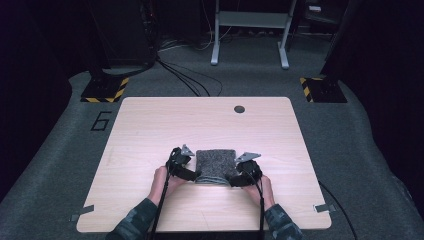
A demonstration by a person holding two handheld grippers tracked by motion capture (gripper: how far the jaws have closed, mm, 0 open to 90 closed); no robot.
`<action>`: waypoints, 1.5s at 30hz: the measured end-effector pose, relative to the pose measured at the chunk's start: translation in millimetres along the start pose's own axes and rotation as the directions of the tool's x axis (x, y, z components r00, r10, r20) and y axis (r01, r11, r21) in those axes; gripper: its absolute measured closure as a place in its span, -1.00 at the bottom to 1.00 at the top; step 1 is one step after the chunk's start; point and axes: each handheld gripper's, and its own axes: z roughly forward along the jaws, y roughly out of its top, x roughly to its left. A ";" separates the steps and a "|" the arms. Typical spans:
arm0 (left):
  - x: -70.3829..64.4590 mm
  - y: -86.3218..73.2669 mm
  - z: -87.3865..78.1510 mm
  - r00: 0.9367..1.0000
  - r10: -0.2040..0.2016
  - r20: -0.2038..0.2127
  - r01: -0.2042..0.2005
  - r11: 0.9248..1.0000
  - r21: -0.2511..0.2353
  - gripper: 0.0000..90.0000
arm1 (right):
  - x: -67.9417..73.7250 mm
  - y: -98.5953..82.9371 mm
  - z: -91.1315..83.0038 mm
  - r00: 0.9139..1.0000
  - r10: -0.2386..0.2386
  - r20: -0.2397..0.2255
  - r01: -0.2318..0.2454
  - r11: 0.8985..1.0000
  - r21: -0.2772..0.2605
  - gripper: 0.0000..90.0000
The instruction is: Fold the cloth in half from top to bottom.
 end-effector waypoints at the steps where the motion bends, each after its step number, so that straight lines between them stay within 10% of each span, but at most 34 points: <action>1: -0.5 0.3 -1.4 1.000 0.001 -0.004 -0.001 1.000 0.000 -0.44 | 1.3 -0.3 -0.8 1.000 0.005 -0.007 -0.005 1.000 0.003 -0.49; 8: 9.5 23.3 -21.2 1.000 -0.018 -0.018 0.016 0.997 -0.080 -0.45 | -14.4 17.7 -13.7 0.999 0.032 -0.019 -0.033 0.998 -0.054 -0.55; 14: 24.5 45.6 2.3 0.996 -0.040 -0.074 0.037 0.998 -0.043 -0.45 | -29.8 40.3 3.4 0.997 0.050 0.057 -0.047 0.998 -0.049 -0.54; 30: 34.9 29.6 23.6 0.993 -0.076 -0.090 0.075 0.997 -0.017 -0.55 | -46.5 37.0 34.7 0.997 0.043 0.065 -0.043 0.999 -0.003 -0.60; 45: 42.2 -0.4 -22.9 0.985 -0.150 -0.085 0.136 0.979 -0.151 -0.69 | -57.9 19.8 -21.0 0.996 0.088 0.029 -0.085 0.993 -0.080 -0.70</action>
